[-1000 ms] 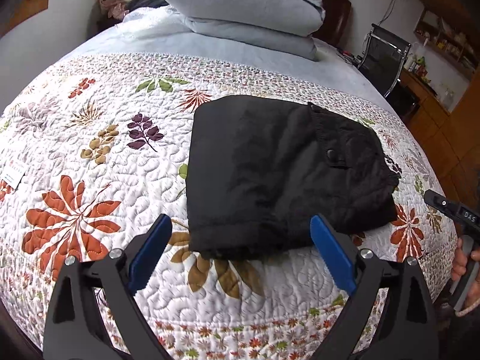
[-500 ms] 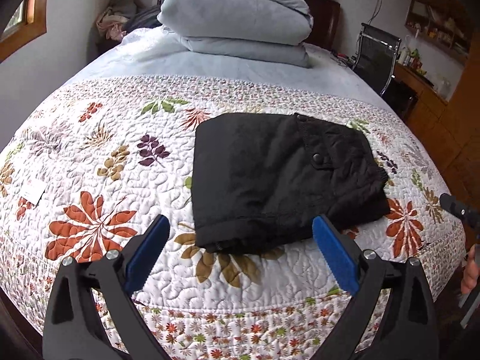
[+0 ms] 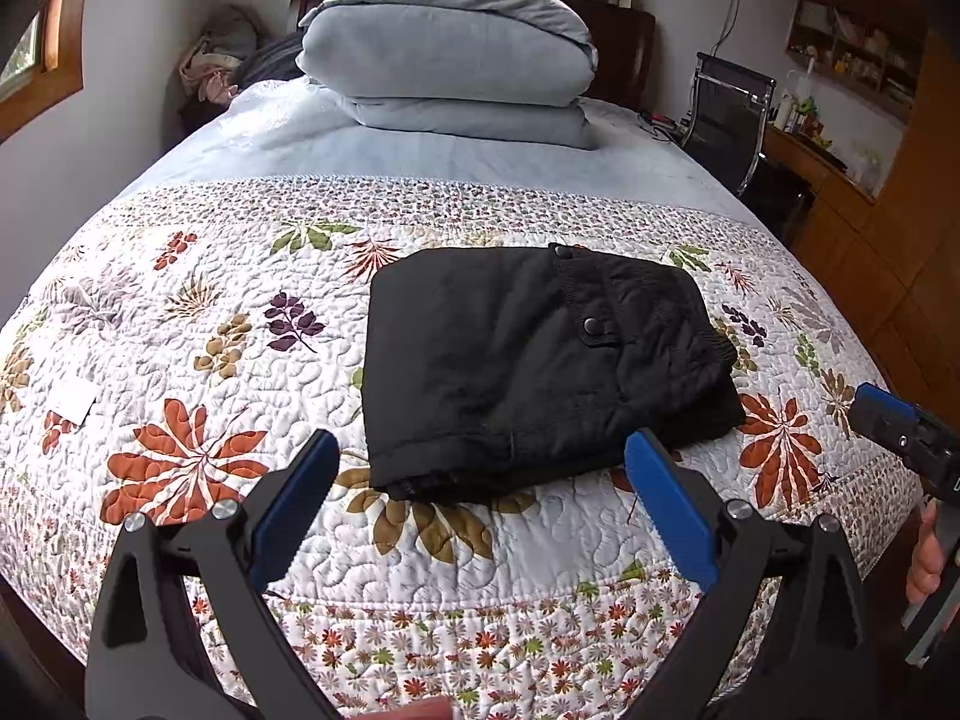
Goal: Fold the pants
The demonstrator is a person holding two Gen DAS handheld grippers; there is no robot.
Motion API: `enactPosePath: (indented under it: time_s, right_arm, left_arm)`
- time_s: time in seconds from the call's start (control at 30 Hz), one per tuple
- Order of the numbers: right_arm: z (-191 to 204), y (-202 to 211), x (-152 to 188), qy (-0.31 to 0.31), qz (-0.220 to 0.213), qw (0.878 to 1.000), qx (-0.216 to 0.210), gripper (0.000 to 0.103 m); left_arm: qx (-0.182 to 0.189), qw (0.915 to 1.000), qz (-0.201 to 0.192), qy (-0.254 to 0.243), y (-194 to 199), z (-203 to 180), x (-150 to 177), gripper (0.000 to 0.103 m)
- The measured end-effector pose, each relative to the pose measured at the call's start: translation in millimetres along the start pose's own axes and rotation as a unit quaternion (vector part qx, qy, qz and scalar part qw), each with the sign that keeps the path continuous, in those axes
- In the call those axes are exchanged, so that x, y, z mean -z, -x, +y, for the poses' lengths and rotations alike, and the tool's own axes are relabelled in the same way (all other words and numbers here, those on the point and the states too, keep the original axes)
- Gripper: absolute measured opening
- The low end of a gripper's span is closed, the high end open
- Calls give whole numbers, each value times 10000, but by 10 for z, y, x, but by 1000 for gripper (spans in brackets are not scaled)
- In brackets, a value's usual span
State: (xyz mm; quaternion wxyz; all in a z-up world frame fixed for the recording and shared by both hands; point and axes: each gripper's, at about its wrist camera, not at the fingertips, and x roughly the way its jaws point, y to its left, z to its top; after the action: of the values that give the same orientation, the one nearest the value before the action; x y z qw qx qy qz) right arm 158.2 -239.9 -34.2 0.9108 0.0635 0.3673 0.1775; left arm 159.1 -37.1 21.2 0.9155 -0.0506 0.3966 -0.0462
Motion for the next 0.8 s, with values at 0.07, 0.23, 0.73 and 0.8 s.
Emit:
enactPosePath:
  time_s: [0.07, 0.23, 0.73, 0.8]
  right_arm:
    - [22, 15, 4, 29, -6, 10000, 3, 76]
    - [59, 41, 7, 28, -10, 10000, -41, 78]
    - [186, 73, -56, 102, -102, 9999, -65, 81]
    - [187, 72, -60, 81, -104, 9999, -72, 81]
  left_arm:
    - [26, 10000, -11, 17, 33, 5, -1, 96]
    - [-23, 9999, -115, -25, 131, -8, 6, 96]
    - [-183, 9990, -370, -144, 347, -52, -36, 96]
    - [-179, 9991, -371, -141, 359, -54, -42, 96]
